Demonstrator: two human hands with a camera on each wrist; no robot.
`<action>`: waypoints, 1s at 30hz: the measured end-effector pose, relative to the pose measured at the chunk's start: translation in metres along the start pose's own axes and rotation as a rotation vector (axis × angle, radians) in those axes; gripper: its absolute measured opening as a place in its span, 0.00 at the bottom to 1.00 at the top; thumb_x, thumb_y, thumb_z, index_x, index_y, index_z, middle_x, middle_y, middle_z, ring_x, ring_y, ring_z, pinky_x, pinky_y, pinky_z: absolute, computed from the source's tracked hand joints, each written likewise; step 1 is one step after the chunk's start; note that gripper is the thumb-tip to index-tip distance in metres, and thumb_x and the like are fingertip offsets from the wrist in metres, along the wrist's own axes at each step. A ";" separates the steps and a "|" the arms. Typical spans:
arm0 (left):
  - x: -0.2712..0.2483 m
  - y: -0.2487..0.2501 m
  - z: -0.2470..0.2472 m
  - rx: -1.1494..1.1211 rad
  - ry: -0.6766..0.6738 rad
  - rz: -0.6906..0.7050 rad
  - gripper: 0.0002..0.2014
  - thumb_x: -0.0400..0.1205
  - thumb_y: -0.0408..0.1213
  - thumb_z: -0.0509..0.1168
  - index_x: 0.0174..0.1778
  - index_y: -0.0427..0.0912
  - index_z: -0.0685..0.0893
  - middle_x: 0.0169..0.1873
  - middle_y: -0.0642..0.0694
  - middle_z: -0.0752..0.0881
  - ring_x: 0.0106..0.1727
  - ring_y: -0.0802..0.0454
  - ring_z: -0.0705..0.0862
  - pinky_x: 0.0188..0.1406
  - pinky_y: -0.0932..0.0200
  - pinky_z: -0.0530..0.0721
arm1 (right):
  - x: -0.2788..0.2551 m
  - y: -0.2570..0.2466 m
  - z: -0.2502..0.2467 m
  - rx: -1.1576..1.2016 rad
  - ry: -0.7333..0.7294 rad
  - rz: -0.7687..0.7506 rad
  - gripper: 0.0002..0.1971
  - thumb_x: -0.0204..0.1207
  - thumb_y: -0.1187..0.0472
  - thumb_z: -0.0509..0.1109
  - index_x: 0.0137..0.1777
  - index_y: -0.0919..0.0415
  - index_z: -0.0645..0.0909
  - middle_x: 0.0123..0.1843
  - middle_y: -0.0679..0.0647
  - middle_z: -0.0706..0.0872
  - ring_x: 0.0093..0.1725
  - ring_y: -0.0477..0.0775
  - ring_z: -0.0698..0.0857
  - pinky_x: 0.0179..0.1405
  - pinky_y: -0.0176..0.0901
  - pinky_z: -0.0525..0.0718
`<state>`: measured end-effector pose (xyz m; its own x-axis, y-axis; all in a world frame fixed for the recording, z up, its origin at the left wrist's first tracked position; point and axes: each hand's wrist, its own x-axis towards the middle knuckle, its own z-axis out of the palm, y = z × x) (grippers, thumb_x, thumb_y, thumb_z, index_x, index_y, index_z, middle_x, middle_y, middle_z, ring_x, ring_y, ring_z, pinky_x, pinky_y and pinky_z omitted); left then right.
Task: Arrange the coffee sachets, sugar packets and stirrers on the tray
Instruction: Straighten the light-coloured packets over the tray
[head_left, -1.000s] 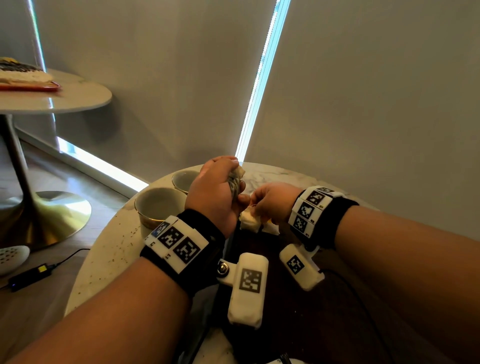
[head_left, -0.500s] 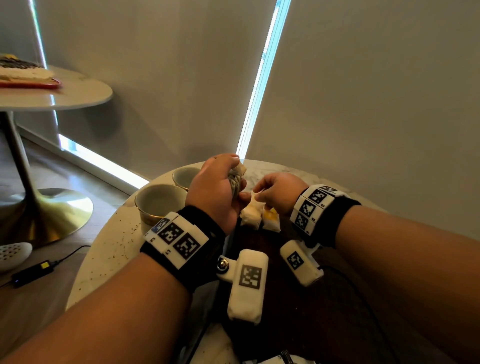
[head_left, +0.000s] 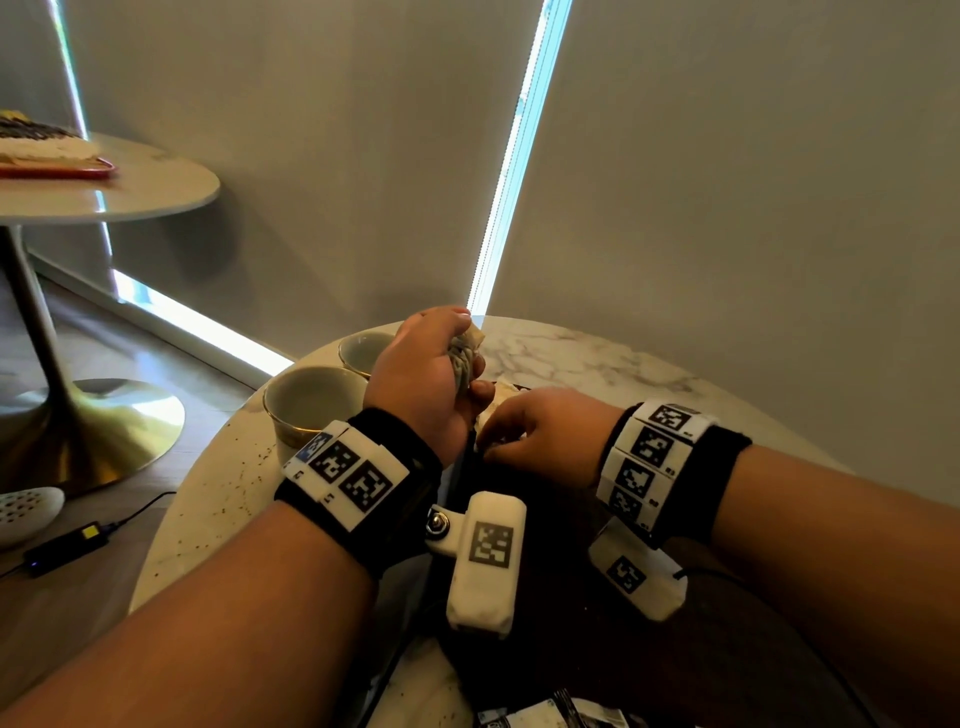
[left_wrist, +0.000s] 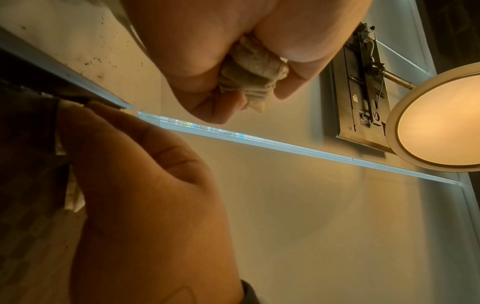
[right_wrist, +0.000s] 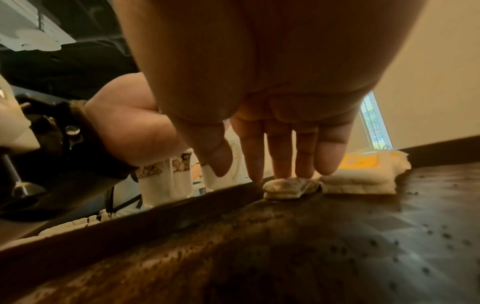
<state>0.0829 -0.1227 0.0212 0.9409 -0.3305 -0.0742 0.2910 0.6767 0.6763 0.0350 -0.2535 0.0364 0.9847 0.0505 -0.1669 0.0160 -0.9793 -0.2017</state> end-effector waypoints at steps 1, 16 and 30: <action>0.000 0.000 0.000 -0.002 -0.004 0.003 0.04 0.84 0.33 0.63 0.52 0.42 0.82 0.43 0.42 0.78 0.37 0.51 0.78 0.25 0.62 0.76 | 0.001 -0.001 0.001 -0.016 -0.003 0.000 0.13 0.82 0.47 0.69 0.63 0.44 0.88 0.54 0.38 0.86 0.54 0.40 0.83 0.61 0.42 0.84; 0.006 -0.003 -0.005 -0.011 -0.080 -0.065 0.14 0.83 0.39 0.59 0.58 0.39 0.86 0.41 0.39 0.81 0.34 0.49 0.79 0.27 0.57 0.76 | 0.001 0.018 -0.012 0.413 0.392 0.065 0.05 0.83 0.54 0.69 0.53 0.47 0.86 0.48 0.47 0.89 0.48 0.50 0.88 0.53 0.49 0.88; 0.000 -0.009 -0.008 0.173 -0.194 0.021 0.18 0.90 0.33 0.53 0.76 0.37 0.74 0.71 0.29 0.78 0.65 0.33 0.85 0.46 0.43 0.90 | -0.011 -0.002 -0.016 0.757 0.338 0.005 0.21 0.71 0.59 0.82 0.62 0.56 0.81 0.47 0.56 0.92 0.43 0.56 0.91 0.37 0.46 0.86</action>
<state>0.0819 -0.1242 0.0090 0.8909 -0.4485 0.0722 0.2215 0.5676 0.7930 0.0273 -0.2548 0.0536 0.9854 -0.1334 0.1057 0.0095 -0.5767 -0.8169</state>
